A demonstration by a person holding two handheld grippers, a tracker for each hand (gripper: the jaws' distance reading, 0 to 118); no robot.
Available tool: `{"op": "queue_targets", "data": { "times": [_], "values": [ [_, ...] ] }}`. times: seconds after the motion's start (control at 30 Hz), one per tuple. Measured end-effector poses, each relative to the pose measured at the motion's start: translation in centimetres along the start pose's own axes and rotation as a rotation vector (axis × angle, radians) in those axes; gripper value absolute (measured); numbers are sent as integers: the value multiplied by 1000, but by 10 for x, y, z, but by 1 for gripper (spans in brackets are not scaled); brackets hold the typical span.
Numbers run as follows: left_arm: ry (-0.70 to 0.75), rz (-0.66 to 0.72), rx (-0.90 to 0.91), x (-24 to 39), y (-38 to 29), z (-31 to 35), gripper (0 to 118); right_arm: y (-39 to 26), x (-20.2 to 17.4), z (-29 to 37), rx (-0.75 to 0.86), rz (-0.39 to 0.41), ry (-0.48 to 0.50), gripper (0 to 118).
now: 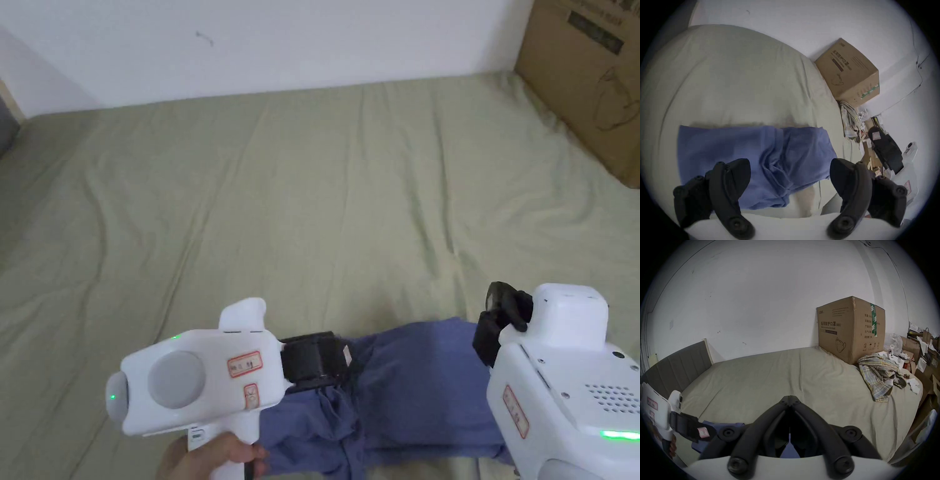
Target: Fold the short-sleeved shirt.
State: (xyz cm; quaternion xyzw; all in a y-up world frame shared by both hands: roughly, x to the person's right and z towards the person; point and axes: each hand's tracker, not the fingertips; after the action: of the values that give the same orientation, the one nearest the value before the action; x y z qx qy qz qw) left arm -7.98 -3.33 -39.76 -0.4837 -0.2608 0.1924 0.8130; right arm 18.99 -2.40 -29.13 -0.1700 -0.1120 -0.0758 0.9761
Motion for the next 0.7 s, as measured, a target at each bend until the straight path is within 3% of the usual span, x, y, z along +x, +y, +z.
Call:
{"op": "queue_targets", "data": {
  "times": [0.07,0.1,0.17,0.2,0.23,0.37,0.5,0.7],
  "values": [
    [42,2,51,-10,2,18,99,-1,-1,-1,-5,2,3,1],
    [65,9,75,-17,3,24,86,-2,-2,-2,-8,2,6,1],
    [115,25,94,-32,3,31,42,-4,-3,-2,-13,0,12,1],
    [133,25,88,-39,3,30,7,-4,-4,-2,-14,0,15,0],
    [169,21,75,-46,0,27,1,-5,-5,-1,-14,-1,16,1],
    [240,12,-43,-59,-16,-3,0,-6,-8,1,-7,-3,27,1],
    [112,46,-88,-50,-30,-30,0,-4,-9,2,9,23,19,1],
    [105,-40,-179,-12,-40,-67,0,0,-9,7,42,52,6,0]
  ]
}}
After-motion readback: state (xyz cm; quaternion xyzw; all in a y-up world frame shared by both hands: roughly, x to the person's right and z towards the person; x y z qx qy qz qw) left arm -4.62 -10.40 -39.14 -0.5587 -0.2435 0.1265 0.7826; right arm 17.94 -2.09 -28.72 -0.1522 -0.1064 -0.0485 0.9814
